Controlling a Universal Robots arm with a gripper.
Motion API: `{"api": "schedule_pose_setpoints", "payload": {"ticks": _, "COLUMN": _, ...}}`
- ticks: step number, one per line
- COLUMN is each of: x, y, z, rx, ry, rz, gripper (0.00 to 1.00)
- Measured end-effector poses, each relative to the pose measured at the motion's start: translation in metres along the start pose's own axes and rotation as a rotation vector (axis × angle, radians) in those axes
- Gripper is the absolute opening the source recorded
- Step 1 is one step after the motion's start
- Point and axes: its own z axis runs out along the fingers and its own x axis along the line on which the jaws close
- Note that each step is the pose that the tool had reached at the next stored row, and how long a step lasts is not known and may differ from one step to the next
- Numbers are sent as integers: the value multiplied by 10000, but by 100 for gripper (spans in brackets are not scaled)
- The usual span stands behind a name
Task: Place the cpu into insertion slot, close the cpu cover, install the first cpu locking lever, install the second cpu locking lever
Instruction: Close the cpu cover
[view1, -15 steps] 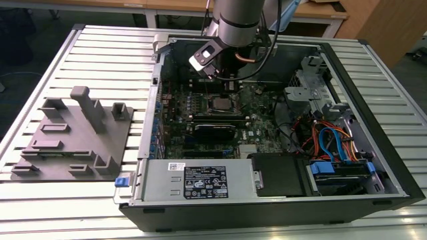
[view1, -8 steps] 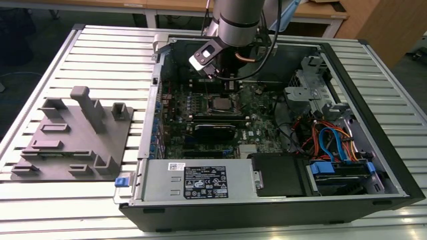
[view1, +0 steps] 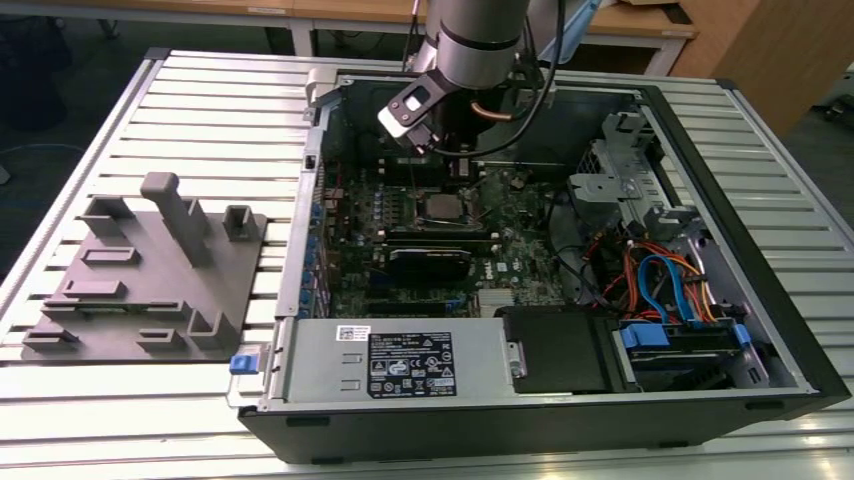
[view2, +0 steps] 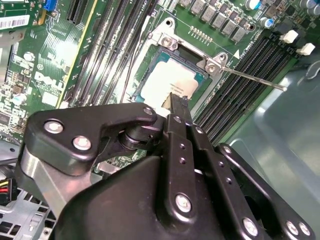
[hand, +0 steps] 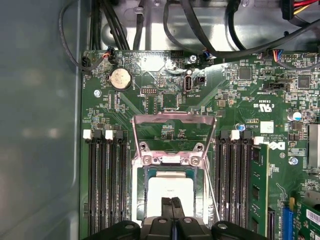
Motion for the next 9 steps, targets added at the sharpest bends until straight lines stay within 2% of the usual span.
{"api": "schedule_pose_setpoints", "payload": {"ticks": 9, "x": 2, "y": 0, "z": -50, "rx": 0, "ry": -2, "rz": 1, "gripper": 10}}
